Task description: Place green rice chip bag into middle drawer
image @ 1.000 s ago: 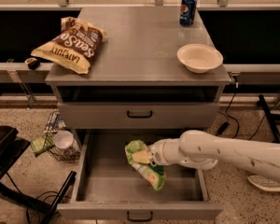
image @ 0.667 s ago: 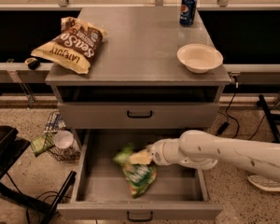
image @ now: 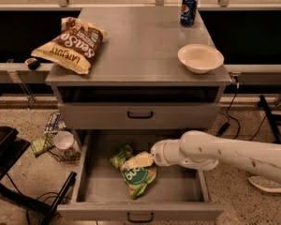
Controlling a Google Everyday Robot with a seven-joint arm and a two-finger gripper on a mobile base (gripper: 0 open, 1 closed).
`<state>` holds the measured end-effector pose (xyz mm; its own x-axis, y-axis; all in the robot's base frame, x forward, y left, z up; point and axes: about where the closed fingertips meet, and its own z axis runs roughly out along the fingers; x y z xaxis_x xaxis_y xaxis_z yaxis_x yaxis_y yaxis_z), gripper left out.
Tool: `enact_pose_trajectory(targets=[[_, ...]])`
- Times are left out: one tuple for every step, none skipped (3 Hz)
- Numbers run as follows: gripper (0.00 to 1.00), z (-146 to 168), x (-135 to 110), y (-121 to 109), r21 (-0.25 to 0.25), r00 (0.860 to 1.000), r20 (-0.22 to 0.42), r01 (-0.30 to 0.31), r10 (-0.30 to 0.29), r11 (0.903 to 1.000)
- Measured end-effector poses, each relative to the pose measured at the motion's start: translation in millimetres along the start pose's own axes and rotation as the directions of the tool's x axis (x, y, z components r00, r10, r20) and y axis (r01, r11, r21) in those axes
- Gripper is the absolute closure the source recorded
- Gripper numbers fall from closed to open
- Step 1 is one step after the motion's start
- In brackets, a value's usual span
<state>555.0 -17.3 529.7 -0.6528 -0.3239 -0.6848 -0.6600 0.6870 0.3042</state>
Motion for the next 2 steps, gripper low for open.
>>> enact_pose_trajectory(targets=[[0.00,-8.2,-3.0,0.5,0.014,1.000,0.017,0.003,-0.004,0.9999],[0.00,-53.0,-6.8,12.2,0.052,0.998,0.026,0.060,-0.062,0.9968]])
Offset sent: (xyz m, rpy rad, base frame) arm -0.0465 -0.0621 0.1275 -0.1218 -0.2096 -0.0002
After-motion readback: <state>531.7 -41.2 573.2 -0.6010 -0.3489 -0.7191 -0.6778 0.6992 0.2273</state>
